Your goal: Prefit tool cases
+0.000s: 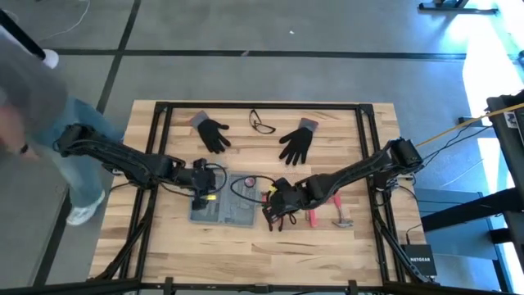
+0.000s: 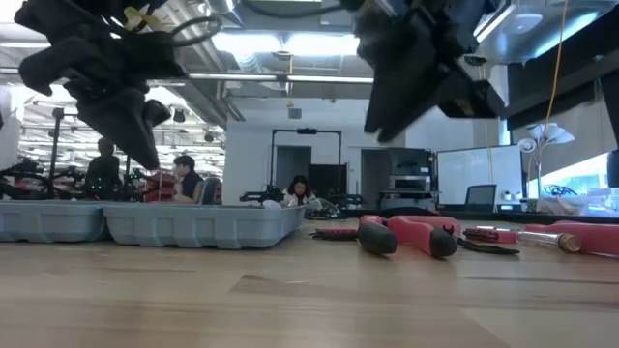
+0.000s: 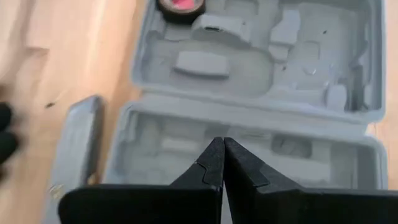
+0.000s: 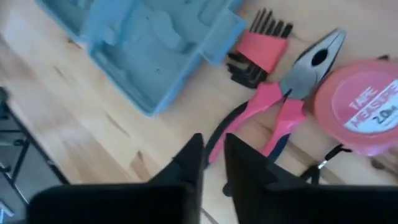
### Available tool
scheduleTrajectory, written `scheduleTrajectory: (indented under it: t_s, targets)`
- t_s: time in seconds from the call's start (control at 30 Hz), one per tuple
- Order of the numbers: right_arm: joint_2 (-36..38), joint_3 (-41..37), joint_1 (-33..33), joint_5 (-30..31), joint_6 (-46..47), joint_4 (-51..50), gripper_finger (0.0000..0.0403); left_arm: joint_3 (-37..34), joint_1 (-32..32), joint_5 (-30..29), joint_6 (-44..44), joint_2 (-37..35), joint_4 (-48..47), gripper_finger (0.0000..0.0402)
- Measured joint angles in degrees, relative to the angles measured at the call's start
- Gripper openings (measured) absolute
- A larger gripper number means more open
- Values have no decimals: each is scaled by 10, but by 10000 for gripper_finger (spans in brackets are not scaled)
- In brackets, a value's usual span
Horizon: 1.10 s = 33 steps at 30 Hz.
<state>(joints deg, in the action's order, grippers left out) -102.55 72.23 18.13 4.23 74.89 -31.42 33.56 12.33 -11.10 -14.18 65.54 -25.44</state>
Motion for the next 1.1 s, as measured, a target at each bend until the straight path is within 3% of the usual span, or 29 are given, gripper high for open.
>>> scheduleTrajectory:
  t_s: [0.3,0.53,0.73,0.93,1.1]
  targets:
    - [-65,0,-10,-28,65,-28,209,-4,-23,-9,-21,-73,-52,0]
    - [-109,2,-8,-22,91,-23,223,-4,-30,-16,-61,-68,-52,0]
    - [-132,4,-8,-14,108,-31,182,-4,-30,-16,-99,-68,-52,0]
    - [-139,3,-8,-9,97,-35,31,-4,-27,-16,-144,-68,-52,0]
    - [-139,2,-8,-8,76,-26,27,1,-13,-15,-181,-83,-49,0]
